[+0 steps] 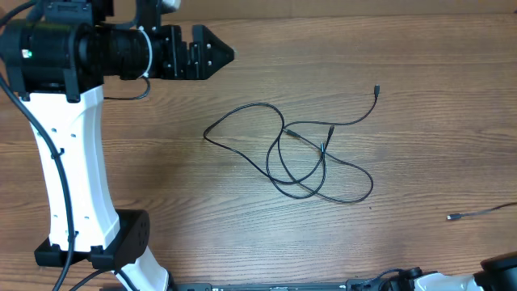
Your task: Untangle cables
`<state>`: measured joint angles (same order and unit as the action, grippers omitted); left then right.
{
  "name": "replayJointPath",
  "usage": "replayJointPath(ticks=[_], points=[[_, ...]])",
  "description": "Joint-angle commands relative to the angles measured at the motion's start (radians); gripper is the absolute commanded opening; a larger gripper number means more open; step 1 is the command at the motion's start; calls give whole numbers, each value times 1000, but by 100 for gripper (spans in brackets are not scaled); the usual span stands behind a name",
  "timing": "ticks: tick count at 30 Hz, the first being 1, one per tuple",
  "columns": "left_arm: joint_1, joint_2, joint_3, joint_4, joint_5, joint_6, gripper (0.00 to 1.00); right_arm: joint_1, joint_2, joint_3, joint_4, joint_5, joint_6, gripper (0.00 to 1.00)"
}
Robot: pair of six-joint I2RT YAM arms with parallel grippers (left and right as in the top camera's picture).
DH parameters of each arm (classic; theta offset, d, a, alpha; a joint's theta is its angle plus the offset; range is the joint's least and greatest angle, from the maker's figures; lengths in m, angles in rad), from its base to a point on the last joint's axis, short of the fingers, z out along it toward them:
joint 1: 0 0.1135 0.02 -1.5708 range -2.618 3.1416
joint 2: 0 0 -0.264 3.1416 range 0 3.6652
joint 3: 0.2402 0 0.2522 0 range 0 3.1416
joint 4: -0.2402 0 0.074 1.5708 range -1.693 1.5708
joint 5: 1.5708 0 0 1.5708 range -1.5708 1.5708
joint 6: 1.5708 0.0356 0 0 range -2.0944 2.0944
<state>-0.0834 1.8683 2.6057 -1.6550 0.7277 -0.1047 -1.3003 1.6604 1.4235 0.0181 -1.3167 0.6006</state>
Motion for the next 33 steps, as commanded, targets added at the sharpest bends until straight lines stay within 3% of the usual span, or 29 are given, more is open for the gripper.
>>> replayJointPath(ticks=[1, 4, 6, 12, 16, 20, 21, 22, 23, 24, 33], points=[[-32, 8, 16, 24, -3, -16, 100, 21, 18, 16, -200, 246, -242, 4], [-64, 13, 16, 42, -3, -16, 100, 69, 18, 16, -445, 597, -436, 4], [-82, 18, 16, 40, -4, -15, 100, 124, 23, 16, -509, 870, -465, 4], [-108, 38, 16, 27, -7, -14, 100, 241, 48, 26, -500, 1197, -446, 4], [-116, 62, 15, -11, -14, -8, 100, 280, 61, 39, -498, 1524, -399, 4], [-126, 97, 15, -34, -25, -3, 100, 273, 65, 39, -480, 1633, -387, 5], [-129, 105, 15, -34, -24, -3, 100, 266, 66, 39, -480, 1630, -383, 8], [-135, 115, 15, -34, -24, -3, 100, 262, 66, 39, -481, 1629, -367, 35], [-140, 122, 15, -34, -25, -1, 100, 260, 68, 39, -481, 1617, -357, 79], [-143, 129, 15, -34, -24, 5, 100, 260, 68, 39, -480, 1565, -368, 100], [-148, 146, 15, -20, -20, 5, 100, 317, 68, 39, -516, 832, -606, 100]])
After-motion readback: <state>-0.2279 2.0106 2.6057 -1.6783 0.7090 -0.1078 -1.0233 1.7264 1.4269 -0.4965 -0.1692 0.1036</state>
